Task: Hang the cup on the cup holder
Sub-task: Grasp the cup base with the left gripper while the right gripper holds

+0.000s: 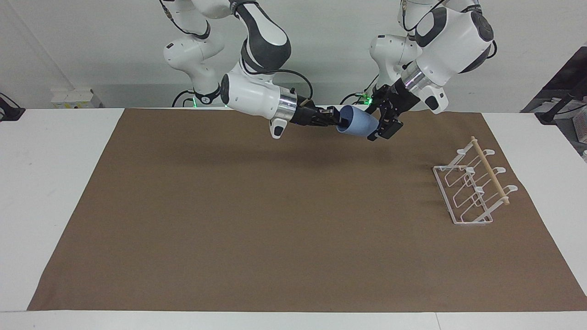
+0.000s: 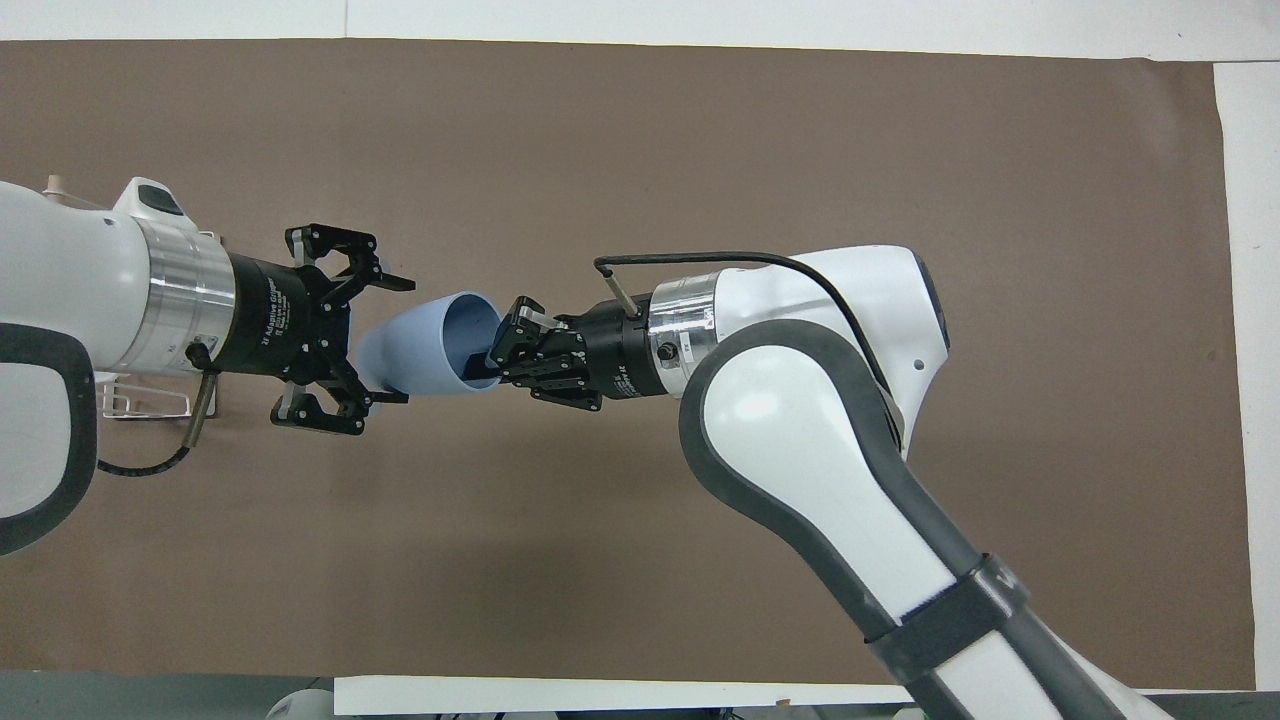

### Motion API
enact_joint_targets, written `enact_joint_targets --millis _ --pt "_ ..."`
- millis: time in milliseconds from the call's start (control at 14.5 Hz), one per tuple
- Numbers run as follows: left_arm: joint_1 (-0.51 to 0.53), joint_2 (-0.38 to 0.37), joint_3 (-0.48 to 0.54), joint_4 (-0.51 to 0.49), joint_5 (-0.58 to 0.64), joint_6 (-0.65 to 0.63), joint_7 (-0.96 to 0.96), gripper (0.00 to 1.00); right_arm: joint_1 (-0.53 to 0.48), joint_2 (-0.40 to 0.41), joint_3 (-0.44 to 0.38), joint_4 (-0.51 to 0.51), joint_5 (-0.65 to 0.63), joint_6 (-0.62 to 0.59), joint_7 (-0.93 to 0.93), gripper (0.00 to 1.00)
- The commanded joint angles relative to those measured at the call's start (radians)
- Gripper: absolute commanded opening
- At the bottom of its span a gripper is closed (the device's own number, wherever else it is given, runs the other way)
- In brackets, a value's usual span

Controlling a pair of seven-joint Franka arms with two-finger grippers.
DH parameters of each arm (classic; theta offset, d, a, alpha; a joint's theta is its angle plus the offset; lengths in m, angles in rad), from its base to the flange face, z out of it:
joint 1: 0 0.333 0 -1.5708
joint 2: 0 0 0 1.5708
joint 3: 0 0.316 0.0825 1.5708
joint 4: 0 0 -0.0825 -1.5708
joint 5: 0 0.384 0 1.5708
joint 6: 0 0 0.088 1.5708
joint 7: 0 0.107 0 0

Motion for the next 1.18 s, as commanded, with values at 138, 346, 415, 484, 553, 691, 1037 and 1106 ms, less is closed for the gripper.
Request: enact_joint_targets --millis 138,346,415,484,553,691,1037,1106 --pt "-0.017 -0.026 0.003 -0.039 -0.052 0.047 -0.082 0.78 -0.004 -0.020 0.003 -0.015 0.021 -0.003 0.014 0.00" --pt "-0.023 -0.022 0.004 -0.034 -0.049 0.058 -0.110 0.49 -0.004 -0.020 0.003 -0.015 0.021 -0.003 0.014 0.00" --pt "-0.023 -0.022 0.004 -0.034 -0.048 0.059 -0.105 0.38 -0.002 -0.020 0.003 -0.015 0.021 -0.003 0.014 0.00" --pt "-0.023 -0.022 0.004 -0.031 -0.048 0.058 -0.105 0.38 -0.004 -0.020 0.003 -0.015 0.021 -0.003 0.015 0.00" --pt "-0.023 -0.020 0.004 -0.030 -0.048 0.058 -0.107 0.38 -0.004 -0.020 0.003 -0.015 0.021 -0.003 0.015 0.00" --pt "-0.023 -0.018 0.006 -0.025 -0.048 0.056 -0.119 0.38 -0.004 -0.020 0.003 -0.015 0.021 -0.003 0.021 0.05" --pt "-0.022 -0.018 0.007 -0.025 -0.026 0.044 -0.145 0.38 -0.018 -0.032 -0.005 -0.010 -0.017 -0.003 0.021 0.99" --pt "-0.022 -0.018 0.007 -0.025 0.024 0.035 -0.153 0.38 -0.047 -0.054 -0.005 -0.010 -0.084 -0.014 0.020 0.99"
